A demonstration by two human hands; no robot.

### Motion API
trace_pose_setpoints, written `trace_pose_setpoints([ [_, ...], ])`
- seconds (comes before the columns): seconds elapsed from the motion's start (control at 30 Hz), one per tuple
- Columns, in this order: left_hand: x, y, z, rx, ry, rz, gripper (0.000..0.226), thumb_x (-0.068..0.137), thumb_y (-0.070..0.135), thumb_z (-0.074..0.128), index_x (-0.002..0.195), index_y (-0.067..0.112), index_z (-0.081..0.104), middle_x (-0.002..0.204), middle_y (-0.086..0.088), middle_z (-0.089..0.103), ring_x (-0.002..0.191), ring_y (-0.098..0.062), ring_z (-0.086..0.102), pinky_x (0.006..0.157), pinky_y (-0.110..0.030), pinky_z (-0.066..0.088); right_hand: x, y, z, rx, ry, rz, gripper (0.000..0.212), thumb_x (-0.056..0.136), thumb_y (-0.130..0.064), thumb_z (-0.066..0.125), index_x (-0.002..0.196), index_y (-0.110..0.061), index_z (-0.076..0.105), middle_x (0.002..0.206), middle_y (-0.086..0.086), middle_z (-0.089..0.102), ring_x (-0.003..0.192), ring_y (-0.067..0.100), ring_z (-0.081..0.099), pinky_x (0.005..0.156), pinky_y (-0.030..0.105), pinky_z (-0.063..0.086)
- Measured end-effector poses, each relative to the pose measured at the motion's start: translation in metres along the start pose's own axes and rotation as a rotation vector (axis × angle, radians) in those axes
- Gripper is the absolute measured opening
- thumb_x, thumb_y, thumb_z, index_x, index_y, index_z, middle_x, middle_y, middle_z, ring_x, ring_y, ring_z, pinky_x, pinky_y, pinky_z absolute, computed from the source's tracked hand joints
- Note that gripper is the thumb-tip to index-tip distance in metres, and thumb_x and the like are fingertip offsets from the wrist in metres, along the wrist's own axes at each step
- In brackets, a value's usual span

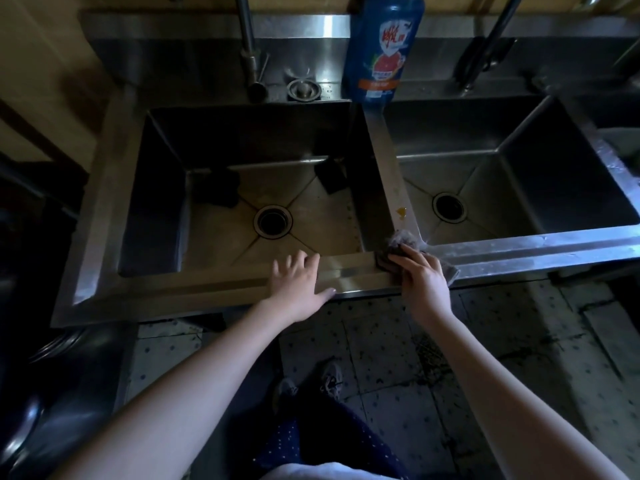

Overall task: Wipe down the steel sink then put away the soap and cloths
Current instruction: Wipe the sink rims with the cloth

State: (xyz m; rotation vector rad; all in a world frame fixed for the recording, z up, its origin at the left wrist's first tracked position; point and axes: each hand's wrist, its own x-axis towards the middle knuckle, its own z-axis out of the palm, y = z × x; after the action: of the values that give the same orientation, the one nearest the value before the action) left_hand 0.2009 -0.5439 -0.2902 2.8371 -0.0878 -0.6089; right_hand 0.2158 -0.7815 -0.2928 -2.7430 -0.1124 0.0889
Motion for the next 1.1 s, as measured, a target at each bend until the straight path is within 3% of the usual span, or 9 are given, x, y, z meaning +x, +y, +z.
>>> trace_pose_setpoints([
  [0.17, -0.004, 0.022, 0.002, -0.005, 0.001, -0.013, 0.084, 0.083, 0.071, 0.035, 0.147, 0.029, 0.000, 0.156, -0.002, 0.009, 0.141, -0.033, 0.015, 0.112, -0.056, 0.006, -0.008, -0.002, 0.002, -0.007, -0.076, -0.162, 0.053, 0.086, 0.001, 0.051, 0.131, -0.026, 0.057, 0.145, -0.001, 0.048, 0.125, 0.033, 0.043, 0.097, 0.049, 0.047],
  [0.47, 0.032, 0.077, 0.003, -0.090, 0.098, -0.128, 0.072, 0.086, 0.068, 0.032, 0.143, 0.026, 0.022, 0.150, -0.003, 0.023, 0.138, -0.029, 0.021, 0.112, -0.054, 0.008, 0.028, 0.044, -0.020, -0.028, -0.238, -0.433, 0.052, 0.088, -0.004, 0.054, 0.131, -0.032, 0.056, 0.146, -0.008, 0.045, 0.128, 0.027, 0.043, 0.097, 0.042, 0.050],
  [0.63, 0.037, 0.098, 0.015, -0.127, 0.150, -0.249, 0.071, 0.085, 0.070, 0.029, 0.139, 0.025, 0.031, 0.145, -0.004, 0.031, 0.133, -0.029, 0.028, 0.110, -0.054, 0.012, 0.066, 0.068, -0.033, 0.022, -0.287, -0.434, 0.052, 0.089, -0.001, 0.049, 0.127, -0.033, 0.059, 0.147, -0.011, 0.043, 0.133, 0.024, 0.038, 0.087, 0.042, 0.055],
  [0.77, 0.031, 0.107, 0.021, -0.108, 0.148, -0.300, 0.067, 0.085, 0.070, 0.028, 0.135, 0.025, 0.036, 0.141, -0.003, 0.035, 0.130, -0.028, 0.032, 0.108, -0.054, 0.018, 0.096, 0.075, -0.037, 0.069, -0.355, -0.477, 0.048, 0.091, -0.002, 0.045, 0.126, -0.032, 0.060, 0.148, -0.011, 0.041, 0.136, 0.023, 0.033, 0.093, 0.048, 0.051],
  [1.1, 0.032, 0.107, 0.009, -0.103, 0.022, -0.297, 0.077, 0.083, 0.072, 0.036, 0.143, 0.024, 0.026, 0.152, -0.005, 0.020, 0.138, -0.031, 0.022, 0.110, -0.056, 0.014, 0.107, 0.072, -0.037, 0.168, -0.388, -0.483, 0.049, 0.088, 0.008, 0.045, 0.125, -0.020, 0.063, 0.147, 0.000, 0.044, 0.135, 0.029, 0.035, 0.104, 0.053, 0.040],
])
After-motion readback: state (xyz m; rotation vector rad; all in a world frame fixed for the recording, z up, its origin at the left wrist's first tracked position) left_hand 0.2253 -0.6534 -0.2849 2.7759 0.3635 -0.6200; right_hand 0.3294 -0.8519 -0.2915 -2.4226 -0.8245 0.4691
